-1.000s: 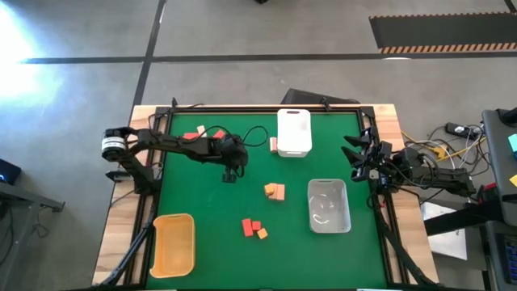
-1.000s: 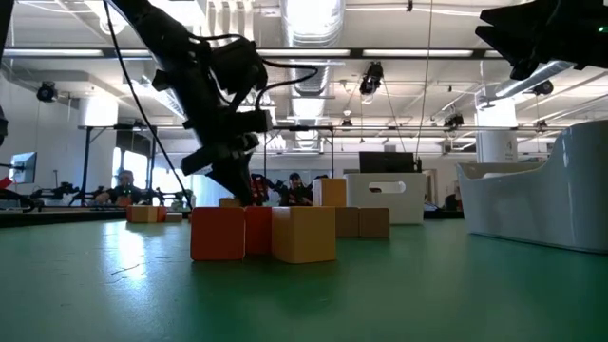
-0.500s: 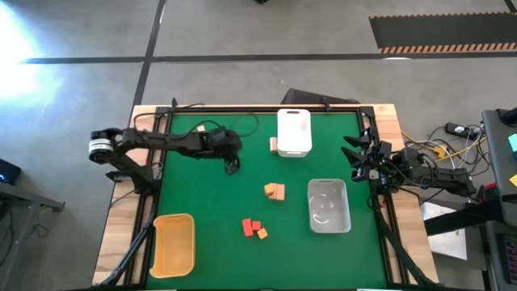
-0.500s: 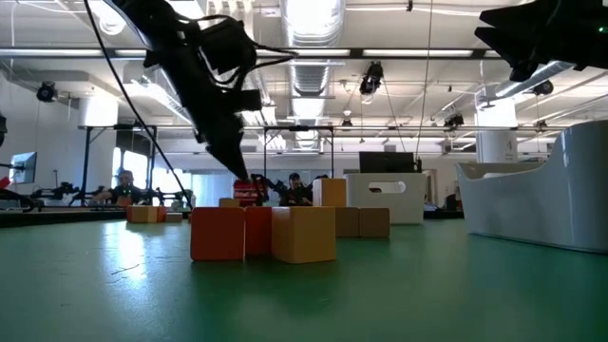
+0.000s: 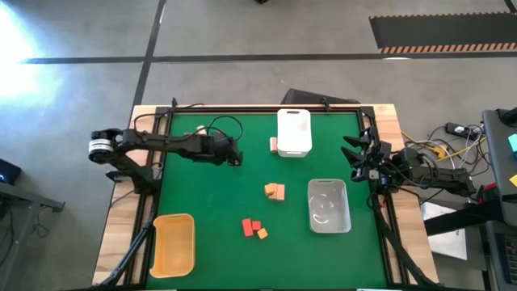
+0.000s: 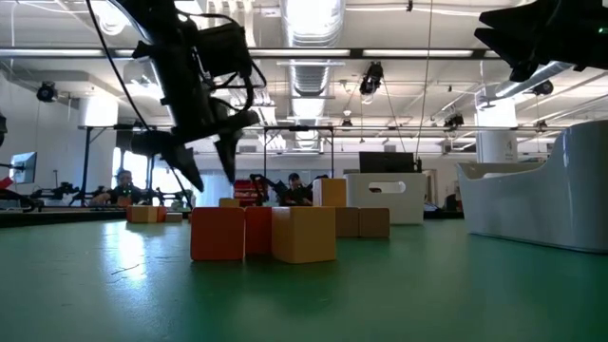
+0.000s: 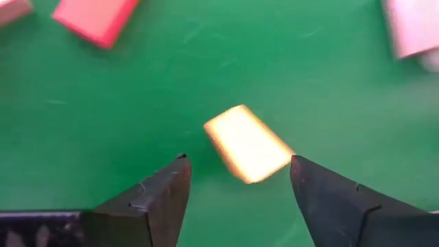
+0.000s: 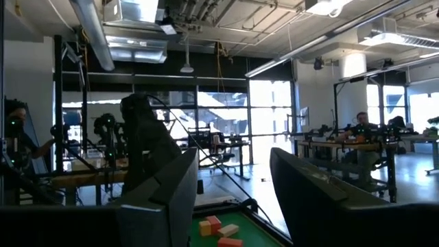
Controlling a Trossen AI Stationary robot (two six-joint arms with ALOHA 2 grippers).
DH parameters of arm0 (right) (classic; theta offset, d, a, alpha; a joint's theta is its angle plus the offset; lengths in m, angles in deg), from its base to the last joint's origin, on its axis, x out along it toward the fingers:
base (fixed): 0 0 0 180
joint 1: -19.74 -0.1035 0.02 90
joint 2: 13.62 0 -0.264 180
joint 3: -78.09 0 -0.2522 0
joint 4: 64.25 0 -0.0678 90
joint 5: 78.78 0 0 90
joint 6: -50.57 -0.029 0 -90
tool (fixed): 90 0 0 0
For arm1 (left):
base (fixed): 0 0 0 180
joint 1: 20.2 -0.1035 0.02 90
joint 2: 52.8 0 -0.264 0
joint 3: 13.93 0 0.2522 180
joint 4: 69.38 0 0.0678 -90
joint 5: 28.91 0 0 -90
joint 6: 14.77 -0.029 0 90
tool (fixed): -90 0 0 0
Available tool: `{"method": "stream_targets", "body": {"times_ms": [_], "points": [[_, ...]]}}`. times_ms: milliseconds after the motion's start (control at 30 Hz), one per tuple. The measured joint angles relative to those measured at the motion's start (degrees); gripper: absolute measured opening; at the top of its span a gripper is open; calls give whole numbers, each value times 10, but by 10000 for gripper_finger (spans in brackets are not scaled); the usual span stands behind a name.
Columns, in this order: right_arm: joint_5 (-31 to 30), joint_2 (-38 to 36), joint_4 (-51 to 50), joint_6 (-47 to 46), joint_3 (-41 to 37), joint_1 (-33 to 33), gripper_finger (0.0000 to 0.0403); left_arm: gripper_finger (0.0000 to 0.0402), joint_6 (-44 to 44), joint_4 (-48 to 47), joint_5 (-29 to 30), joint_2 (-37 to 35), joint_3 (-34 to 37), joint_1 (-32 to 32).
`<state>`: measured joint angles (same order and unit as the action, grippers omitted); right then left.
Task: Sort & place blocks by color
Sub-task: Put the yellow block into the white bin
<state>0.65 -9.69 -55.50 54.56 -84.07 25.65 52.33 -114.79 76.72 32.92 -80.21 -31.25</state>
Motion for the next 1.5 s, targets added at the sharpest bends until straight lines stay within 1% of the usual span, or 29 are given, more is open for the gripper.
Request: {"method": "stream_targets", "body": {"times_ms": [133,267,333,467,733,867,1133,1400,1500], "points": [[0,0,0,26,0,0,171,242,48,36,10,18,-2,13],[0,-1,1,46,0,0,171,242,78,6,17,47,-16,17],[0,-1,4,54,0,0,171,242,89,11,19,59,-22,17],[-5,-1,5,64,0,0,171,242,91,13,25,84,-38,17],[-14,-1,4,65,10,0,171,241,106,11,45,114,-42,17],[-14,-1,3,65,10,0,171,219,108,12,46,122,-42,18],[-14,0,0,61,10,0,171,122,107,17,51,144,-42,18],[-14,0,-5,61,10,0,171,118,103,15,53,134,-43,21],[-14,0,-9,61,10,0,171,118,76,16,54,126,-65,26]]}}
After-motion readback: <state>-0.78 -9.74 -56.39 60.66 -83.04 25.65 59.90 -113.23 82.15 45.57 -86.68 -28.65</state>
